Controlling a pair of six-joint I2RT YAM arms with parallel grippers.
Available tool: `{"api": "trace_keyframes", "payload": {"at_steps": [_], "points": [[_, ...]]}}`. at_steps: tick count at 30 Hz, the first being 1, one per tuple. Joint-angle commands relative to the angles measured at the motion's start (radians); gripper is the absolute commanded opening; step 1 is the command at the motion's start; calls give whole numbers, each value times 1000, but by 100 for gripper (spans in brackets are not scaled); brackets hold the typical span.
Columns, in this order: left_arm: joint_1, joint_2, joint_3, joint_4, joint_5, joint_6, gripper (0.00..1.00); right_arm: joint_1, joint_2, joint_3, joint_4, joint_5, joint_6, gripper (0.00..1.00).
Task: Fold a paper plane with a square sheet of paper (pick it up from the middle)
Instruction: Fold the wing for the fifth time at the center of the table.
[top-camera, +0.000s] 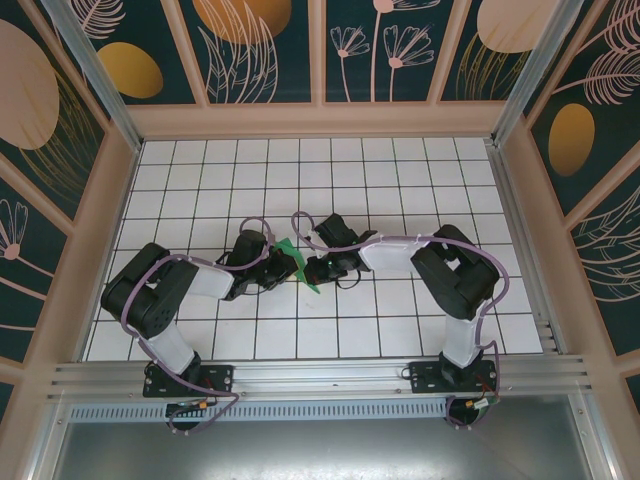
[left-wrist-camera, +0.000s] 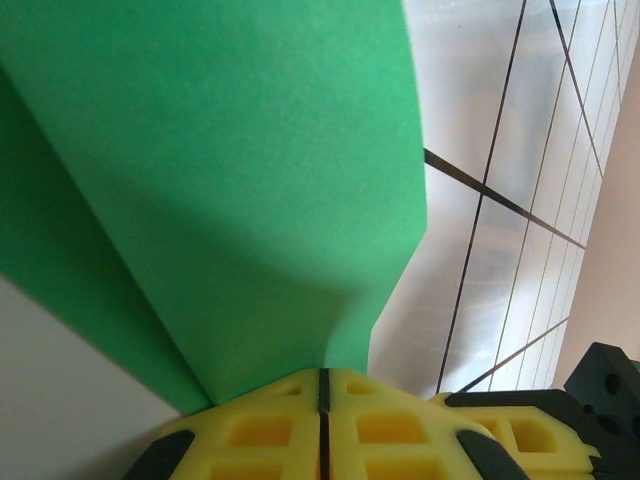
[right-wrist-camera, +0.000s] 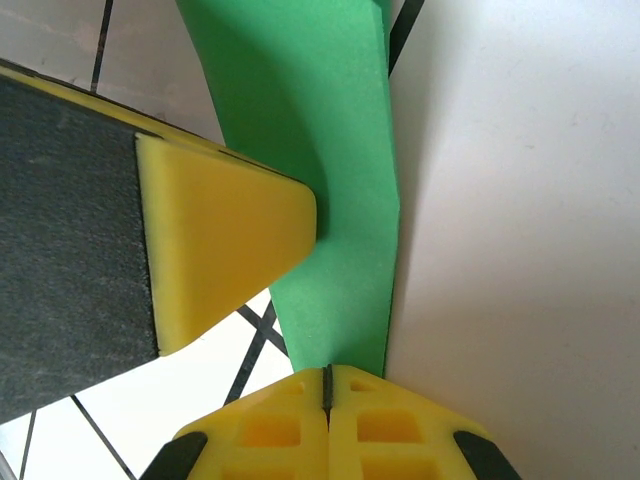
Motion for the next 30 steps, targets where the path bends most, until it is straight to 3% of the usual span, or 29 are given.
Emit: {"api": "trace_keyframes", "payload": {"at_steps": [1,8,30], "points": [[-6,111,-18,-167,-175,47,11,8,-8,9,-52,19,-20,0],[-7,104,-19,-162,-172,60,12,19,-65,-17,72,-75,-15,0],[-6,124,-14,-216,-211,65,6,17,24,-3,-66,0,-66,0]]}}
